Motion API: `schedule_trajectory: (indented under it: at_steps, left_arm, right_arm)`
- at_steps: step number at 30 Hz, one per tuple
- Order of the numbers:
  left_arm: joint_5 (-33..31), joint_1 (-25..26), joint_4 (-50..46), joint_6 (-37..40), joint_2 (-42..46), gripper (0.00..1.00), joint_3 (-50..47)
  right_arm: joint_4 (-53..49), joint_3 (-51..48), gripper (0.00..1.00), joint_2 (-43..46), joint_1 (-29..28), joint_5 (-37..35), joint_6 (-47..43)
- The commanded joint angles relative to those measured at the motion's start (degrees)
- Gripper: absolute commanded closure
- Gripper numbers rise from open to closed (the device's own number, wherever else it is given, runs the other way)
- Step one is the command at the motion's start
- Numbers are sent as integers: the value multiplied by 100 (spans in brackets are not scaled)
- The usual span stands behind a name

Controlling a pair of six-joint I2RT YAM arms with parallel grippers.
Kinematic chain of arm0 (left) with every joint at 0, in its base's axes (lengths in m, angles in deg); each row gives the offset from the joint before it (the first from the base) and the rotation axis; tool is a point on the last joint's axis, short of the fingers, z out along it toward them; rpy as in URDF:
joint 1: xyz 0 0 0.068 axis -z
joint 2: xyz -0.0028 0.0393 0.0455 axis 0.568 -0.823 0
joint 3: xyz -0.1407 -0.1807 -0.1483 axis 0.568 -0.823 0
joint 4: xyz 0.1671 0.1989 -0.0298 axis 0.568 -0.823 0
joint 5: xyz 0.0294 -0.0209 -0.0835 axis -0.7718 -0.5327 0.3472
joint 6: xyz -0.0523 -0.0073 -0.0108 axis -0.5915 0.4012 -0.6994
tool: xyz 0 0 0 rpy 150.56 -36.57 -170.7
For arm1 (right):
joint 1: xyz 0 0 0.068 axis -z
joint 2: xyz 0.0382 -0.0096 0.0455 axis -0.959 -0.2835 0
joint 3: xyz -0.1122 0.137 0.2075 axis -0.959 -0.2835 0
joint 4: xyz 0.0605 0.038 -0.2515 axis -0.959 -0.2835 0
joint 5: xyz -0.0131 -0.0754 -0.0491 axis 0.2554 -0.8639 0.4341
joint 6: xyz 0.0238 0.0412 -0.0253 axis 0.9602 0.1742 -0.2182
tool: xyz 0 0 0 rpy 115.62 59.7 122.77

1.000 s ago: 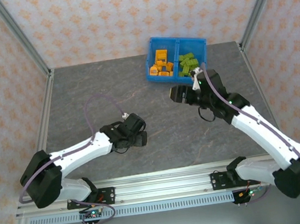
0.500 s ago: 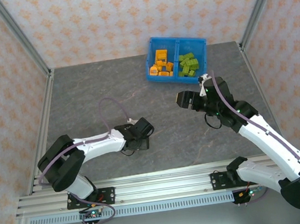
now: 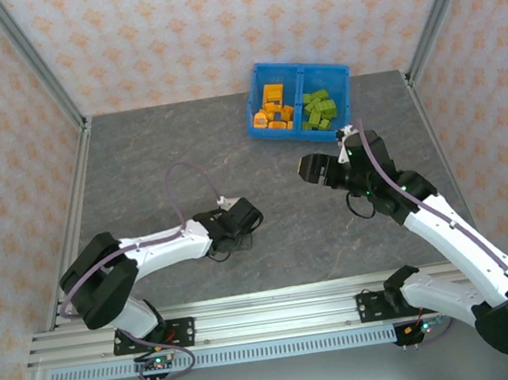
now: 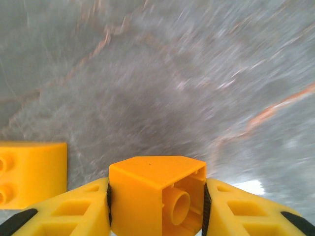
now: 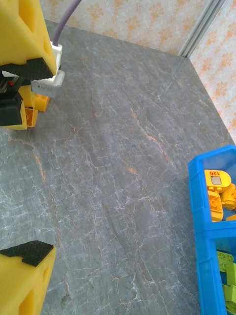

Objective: Sort the legos into containers by color

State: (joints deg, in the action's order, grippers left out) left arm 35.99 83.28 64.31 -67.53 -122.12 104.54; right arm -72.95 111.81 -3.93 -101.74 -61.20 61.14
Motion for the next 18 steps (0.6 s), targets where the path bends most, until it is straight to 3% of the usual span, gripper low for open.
schedule_trajectory:
  at_steps: [1, 8, 18]
  left_arm:
    - [-674, 14, 19, 608, 318, 64, 804]
    - [-962, -411, 224, 1917, -648, 64, 2731]
    - [-699, -1044, 791, 2822, -3313, 65, 5846]
  right_arm:
    - [125, 68, 14, 301, -20, -58, 165]
    - [275, -44, 13, 793, -25, -37, 255]
    - [280, -99, 12, 881, -21, 68, 160]
